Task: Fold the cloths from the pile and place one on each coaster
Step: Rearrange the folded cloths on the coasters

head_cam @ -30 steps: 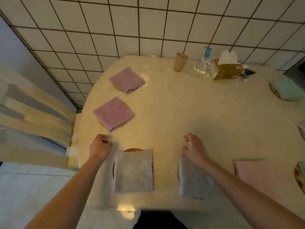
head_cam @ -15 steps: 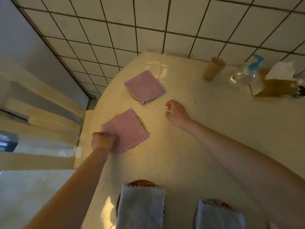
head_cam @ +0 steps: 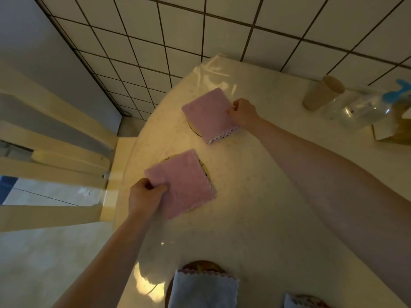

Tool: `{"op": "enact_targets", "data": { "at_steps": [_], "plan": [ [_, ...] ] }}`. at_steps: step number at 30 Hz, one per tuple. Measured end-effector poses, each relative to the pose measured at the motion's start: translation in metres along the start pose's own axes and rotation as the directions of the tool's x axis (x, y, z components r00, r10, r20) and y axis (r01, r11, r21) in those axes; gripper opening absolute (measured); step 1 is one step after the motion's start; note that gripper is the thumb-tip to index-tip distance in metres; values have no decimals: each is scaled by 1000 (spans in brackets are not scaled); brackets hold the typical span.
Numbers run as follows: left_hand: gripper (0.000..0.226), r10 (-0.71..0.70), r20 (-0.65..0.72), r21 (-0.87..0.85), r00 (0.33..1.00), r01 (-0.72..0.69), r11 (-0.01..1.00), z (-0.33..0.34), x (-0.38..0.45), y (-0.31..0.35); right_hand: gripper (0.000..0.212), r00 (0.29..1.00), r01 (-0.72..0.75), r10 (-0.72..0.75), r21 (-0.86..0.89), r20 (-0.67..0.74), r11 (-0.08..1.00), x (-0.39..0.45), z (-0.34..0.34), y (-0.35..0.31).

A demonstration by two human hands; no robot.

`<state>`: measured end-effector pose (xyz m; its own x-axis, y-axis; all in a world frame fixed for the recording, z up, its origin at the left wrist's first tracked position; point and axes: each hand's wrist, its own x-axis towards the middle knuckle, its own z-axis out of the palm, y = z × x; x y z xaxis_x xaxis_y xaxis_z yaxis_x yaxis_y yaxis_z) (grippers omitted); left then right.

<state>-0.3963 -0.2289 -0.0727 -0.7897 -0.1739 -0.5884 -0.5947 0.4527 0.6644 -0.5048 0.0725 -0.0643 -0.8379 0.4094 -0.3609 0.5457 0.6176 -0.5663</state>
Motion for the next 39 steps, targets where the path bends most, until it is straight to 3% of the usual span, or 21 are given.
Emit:
{"op": "enact_targets", "data": {
  "at_steps": [4,6,8,10,13,15,17,19,22,26,29,32,36,39],
  "plan": [
    [38,96,106,-90,990,-87,992,-3,3,2,34,998,-65,65,6,-5,998,11,-1,-1],
    [48,66,191,-205,979,-26,978,-2,6,4,32,995,-92,91,26,39,995,17,0,-7],
    [45,23,273,-353,962,77,932,1,10,5,30,987,-121,111,77,118,990,22,0,-11],
    [47,42,328,-430,944,110,896,3,14,4,50,971,-169,138,152,193,974,26,1,-17],
    [66,100,414,-441,905,103,892,3,16,2,54,969,-186,146,200,198,962,26,-3,-22],
    [63,96,453,-463,886,142,875,2,16,1,56,970,-204,160,250,184,947,28,-6,-24],
    [56,66,500,-446,863,191,874,1,15,4,57,942,-289,201,348,268,892,25,-10,-24],
    [51,44,574,-376,818,215,901,-3,15,7,55,900,-364,216,379,378,851,23,-13,-22],
    [41,-7,674,-253,738,241,937,-4,12,16,50,894,-363,188,410,408,837,20,-11,-20],
    [37,-1,669,-204,743,185,961,2,18,30,36,895,-344,54,608,442,716,12,-9,-27],
    [58,11,597,-82,802,48,995,4,26,32,42,882,-412,35,734,470,540,6,-2,-19],
    [65,30,554,-16,832,-25,1000,3,30,32,45,904,-415,164,715,395,562,2,10,-8],
    [51,65,531,6,845,-80,997,-2,35,29,44,920,-392,237,751,313,531,1,23,0],
    [47,74,505,16,860,-96,995,-3,35,29,42,940,-340,232,689,249,640,2,24,2]
  ]
}}
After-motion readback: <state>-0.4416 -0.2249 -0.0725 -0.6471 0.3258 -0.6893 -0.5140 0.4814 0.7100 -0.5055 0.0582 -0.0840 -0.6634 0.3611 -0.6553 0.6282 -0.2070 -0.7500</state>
